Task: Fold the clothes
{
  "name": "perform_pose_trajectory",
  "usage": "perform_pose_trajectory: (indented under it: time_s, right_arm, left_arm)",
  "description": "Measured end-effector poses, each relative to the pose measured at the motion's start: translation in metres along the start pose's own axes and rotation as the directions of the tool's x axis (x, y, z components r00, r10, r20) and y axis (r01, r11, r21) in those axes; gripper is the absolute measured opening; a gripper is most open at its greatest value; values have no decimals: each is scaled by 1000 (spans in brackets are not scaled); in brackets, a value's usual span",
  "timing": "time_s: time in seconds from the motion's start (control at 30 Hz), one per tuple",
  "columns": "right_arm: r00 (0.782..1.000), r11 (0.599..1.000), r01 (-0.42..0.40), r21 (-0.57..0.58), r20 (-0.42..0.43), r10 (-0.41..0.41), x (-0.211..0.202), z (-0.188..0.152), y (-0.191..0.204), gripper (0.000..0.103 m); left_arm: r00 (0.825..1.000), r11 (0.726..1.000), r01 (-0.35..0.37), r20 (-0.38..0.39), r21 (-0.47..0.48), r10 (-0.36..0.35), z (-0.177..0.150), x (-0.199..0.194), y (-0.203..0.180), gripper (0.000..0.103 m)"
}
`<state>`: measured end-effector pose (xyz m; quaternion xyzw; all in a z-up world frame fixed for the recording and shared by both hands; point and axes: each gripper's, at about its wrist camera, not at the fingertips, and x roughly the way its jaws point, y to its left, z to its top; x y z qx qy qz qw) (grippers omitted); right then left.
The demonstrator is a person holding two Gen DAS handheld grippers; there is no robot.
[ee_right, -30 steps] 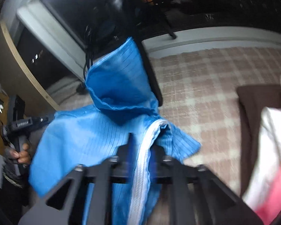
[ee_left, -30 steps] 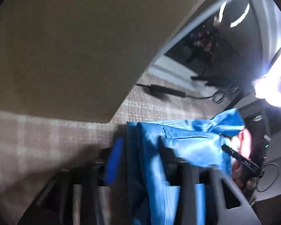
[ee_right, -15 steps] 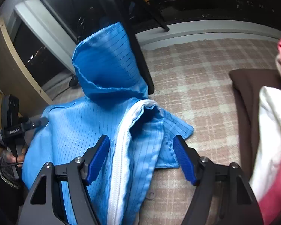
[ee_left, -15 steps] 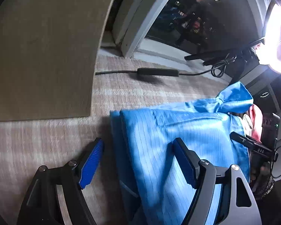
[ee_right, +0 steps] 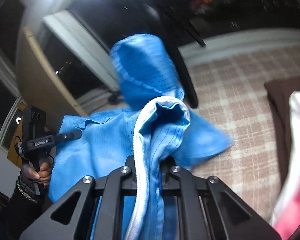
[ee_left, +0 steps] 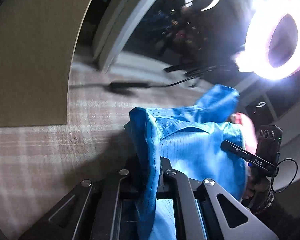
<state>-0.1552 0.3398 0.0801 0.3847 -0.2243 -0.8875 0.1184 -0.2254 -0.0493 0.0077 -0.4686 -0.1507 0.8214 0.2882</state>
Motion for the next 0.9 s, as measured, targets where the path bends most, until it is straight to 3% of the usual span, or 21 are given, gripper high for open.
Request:
perform_pose_trajectory:
  time_s: [0.2, 0.37, 0.43, 0.5, 0.57, 0.6, 0.67, 0.73, 0.8, 0.83, 0.87, 0.9]
  right_arm:
    - [990, 998, -35, -57, 136, 43, -80, -13, 49, 8]
    - [978, 994, -47, -100, 200, 66, -145, -32, 84, 7]
    - [983, 994, -9, -110, 181, 29, -141, -31, 85, 7]
    - [990, 996, 19, -82, 141, -8, -122, -23, 74, 6]
    - [994, 998, 47, -51, 97, -42, -101, -15, 62, 6]
    - [996, 998, 58, -35, 73, -56, -95, -13, 55, 6]
    - [996, 997, 80, -4, 26, -80, -85, -11, 41, 7]
    - [995, 994, 103, 26, -22, -102, -76, -9, 27, 11]
    - [990, 990, 127, 55, -71, -123, -67, -7, 13, 16]
    - [987, 988, 139, 69, -96, -132, -62, -6, 6, 22]
    - [983, 985, 152, 83, -120, -141, -57, -5, -1, 33]
    - [978, 982, 165, 96, -145, -150, -52, -4, -8, 36]
  left_arm:
    - [997, 991, 15, 75, 132, -25, -32, -99, -64, 5]
    - [994, 980, 34, 95, 198, -54, -58, -151, -95, 5]
    - [996, 978, 3, 88, 208, -22, -57, -142, -96, 5]
    - [999, 984, -38, 33, 175, 33, -44, -114, -84, 5]
    - [999, 989, -38, -8, 144, 40, -31, -90, -69, 5]
    - [996, 986, -78, -29, 147, 83, -25, -73, -60, 9]
    - [971, 983, -178, -152, 54, 184, -20, -31, -25, 13]
    - [935, 970, -241, -272, -21, 226, -23, -6, 6, 13]
    - [940, 968, -247, -255, -46, 228, -25, -16, 20, 18]
    - [946, 967, -247, -231, -58, 228, -25, -28, 26, 25]
    - [952, 967, -246, -203, -65, 228, -24, -43, 28, 26]
    - [959, 969, -240, -173, -65, 226, -24, -58, 27, 26]
